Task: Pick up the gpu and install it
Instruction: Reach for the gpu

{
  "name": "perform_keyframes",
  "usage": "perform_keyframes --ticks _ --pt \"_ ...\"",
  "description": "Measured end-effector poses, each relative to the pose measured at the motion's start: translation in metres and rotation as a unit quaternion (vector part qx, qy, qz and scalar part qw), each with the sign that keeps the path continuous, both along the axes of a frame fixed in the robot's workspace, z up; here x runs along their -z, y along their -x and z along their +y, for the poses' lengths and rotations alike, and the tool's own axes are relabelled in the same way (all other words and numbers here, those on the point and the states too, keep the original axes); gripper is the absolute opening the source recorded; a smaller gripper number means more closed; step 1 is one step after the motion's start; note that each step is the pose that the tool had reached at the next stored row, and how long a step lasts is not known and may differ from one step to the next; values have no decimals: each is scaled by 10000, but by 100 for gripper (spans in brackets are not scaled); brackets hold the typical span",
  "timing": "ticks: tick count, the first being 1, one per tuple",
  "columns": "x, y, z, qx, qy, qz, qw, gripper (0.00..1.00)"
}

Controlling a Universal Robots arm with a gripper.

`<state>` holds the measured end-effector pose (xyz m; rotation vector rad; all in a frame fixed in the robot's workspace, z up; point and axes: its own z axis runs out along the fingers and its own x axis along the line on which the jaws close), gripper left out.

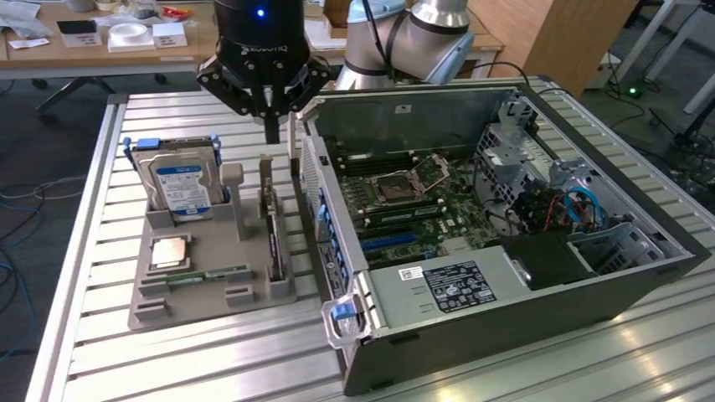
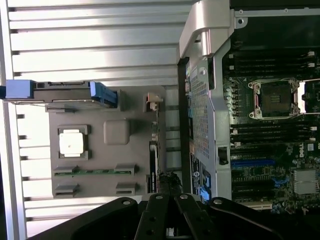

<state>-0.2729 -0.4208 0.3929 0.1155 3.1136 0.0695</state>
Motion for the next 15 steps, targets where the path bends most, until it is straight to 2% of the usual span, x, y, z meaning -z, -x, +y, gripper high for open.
perform_keyframes --ticks 10,15 --pt "0 11 -145 -4 0 0 10000 11" --pt "0 24 -190 -4 1 0 10000 11"
